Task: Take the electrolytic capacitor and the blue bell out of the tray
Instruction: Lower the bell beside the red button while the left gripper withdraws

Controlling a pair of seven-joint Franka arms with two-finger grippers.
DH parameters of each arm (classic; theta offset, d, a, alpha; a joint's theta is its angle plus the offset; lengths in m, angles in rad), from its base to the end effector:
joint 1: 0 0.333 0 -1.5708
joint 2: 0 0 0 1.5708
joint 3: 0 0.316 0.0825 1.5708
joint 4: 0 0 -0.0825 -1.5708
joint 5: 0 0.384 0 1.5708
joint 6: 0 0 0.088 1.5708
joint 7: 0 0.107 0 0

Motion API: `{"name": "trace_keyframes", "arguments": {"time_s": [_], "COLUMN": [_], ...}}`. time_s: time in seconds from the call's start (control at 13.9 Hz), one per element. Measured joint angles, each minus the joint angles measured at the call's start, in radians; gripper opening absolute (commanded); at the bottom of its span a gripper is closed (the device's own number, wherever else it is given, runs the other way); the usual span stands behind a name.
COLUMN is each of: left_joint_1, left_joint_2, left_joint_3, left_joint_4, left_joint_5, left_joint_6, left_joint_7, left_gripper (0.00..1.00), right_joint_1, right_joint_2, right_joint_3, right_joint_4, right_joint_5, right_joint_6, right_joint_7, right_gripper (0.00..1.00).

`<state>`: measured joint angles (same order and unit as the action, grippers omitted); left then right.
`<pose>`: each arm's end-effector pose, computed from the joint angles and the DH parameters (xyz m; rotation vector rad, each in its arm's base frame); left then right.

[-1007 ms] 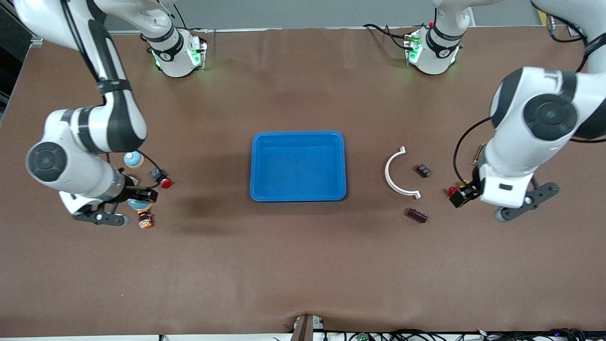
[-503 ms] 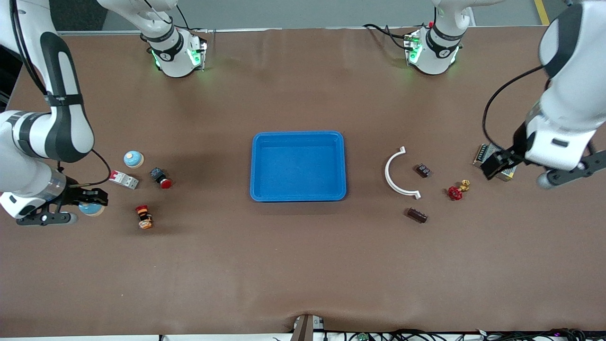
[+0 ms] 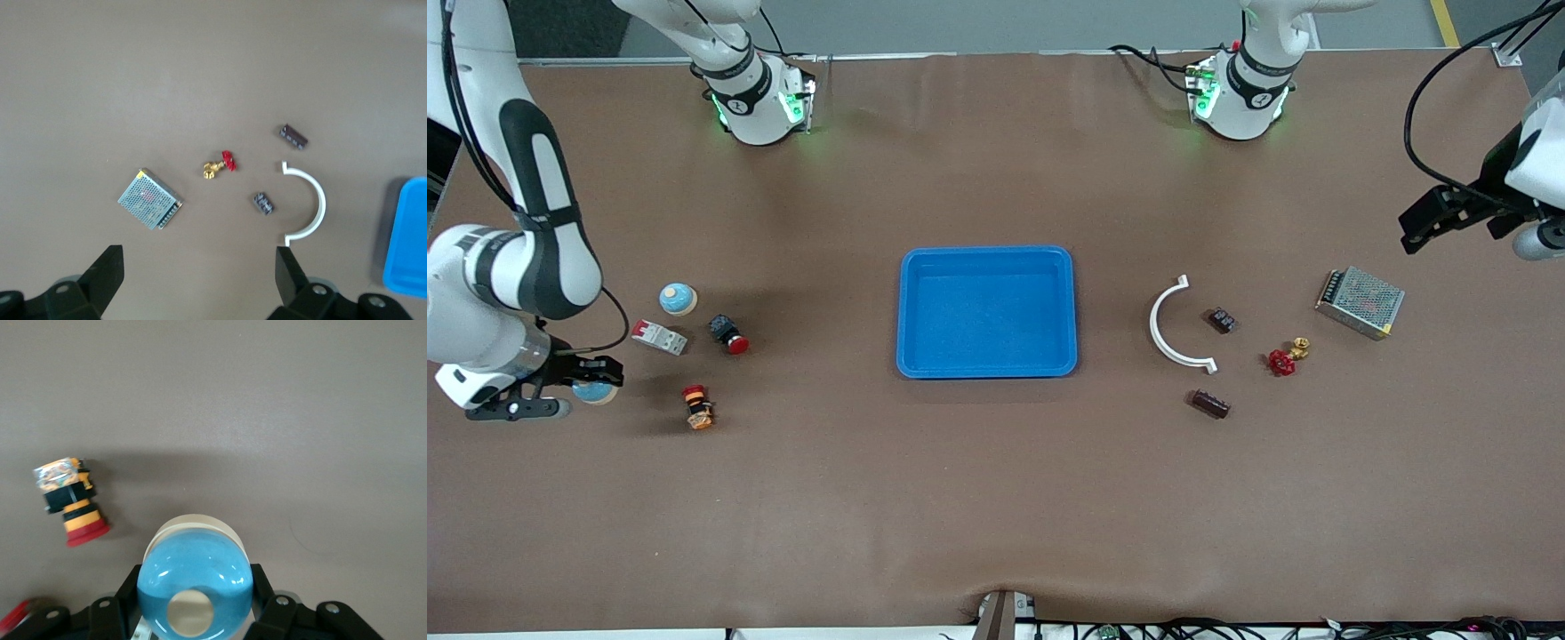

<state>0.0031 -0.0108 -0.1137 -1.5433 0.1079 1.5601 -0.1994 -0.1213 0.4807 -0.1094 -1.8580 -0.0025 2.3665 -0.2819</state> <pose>0.5484 -0.0496 0.6431 -3.0341 -0.1388 -0.0669 0.6279 -0.1429 0.2648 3.0817 0.1018 0.0252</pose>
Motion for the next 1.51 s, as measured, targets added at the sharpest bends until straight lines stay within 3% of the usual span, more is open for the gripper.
{"name": "trace_keyframes", "arguments": {"time_s": [0.22, 0.65, 1.51], "left_joint_1": [-0.007, -0.008, -0.010], "left_joint_2": [-0.010, -0.018, -0.018], "left_joint_3": [0.000, -0.002, -0.006], "left_joint_4": [-0.002, -0.003, -0.004], "left_joint_5": [0.000, -0.055, -0.058], "left_joint_6": [-0.035, -0.042, -0.060], "left_joint_7": [0.032, 0.039, 0.039], "left_gripper": [1.00, 1.00, 1.00], "right_joint_1": [0.000, 0.000, 0.003], "right_joint_2": [0.053, 0.112, 0.149], "right_joint_3": [0.006, 0.015, 0.022], "right_joint_4": [-0.032, -0.040, -0.040], "right_joint_5": [0.000, 0.000, 0.000], "right_joint_6": [0.101, 0.175, 0.213], "right_joint_7": [0.000, 0.000, 0.000], "right_gripper": [0.00, 0.00, 0.00]}}
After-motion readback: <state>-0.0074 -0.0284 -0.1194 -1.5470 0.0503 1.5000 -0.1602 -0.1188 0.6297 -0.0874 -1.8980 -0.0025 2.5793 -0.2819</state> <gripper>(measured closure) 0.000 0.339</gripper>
